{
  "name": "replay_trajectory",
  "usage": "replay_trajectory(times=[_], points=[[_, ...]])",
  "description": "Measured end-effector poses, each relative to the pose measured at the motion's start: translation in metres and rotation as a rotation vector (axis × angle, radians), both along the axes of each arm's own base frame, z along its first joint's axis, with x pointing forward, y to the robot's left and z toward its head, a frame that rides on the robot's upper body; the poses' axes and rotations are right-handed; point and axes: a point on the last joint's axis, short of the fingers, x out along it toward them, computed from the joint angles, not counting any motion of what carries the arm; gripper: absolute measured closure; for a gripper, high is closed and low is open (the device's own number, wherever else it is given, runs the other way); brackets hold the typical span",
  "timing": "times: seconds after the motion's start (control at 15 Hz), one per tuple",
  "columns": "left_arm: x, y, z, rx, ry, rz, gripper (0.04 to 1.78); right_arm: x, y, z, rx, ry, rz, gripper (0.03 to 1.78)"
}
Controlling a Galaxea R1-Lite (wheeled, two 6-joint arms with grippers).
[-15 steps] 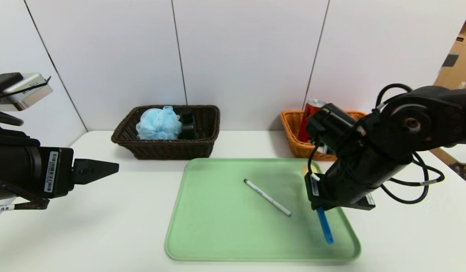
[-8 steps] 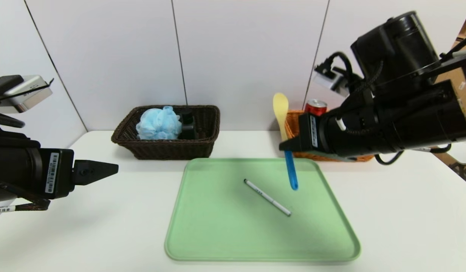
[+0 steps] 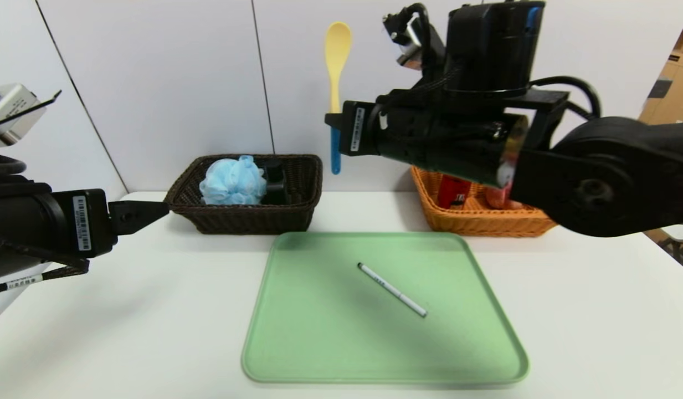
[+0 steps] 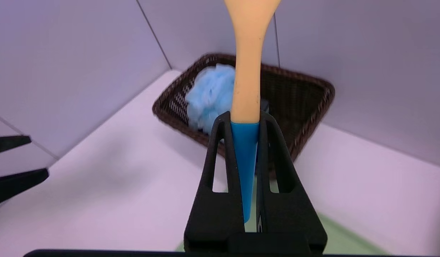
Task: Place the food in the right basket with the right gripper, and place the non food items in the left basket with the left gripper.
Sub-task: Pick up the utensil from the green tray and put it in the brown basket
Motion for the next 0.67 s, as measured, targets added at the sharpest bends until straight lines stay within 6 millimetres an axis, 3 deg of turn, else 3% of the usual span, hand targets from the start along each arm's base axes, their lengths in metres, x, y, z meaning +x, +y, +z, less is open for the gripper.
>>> replay_trajectory(times=[0.2, 0.67], points=[[-0.006, 0.004, -0.007, 0.004, -0.04, 0.022, 0.13, 0.033, 0.029, -0.024, 0.055, -0.075, -0.028, 1.66], [-0.029, 0.017, -0.023, 0.024, -0.039, 0.03, 0.13, 0.107, 0.072, -0.071, 0.181, -0.215, -0.182, 1.66]])
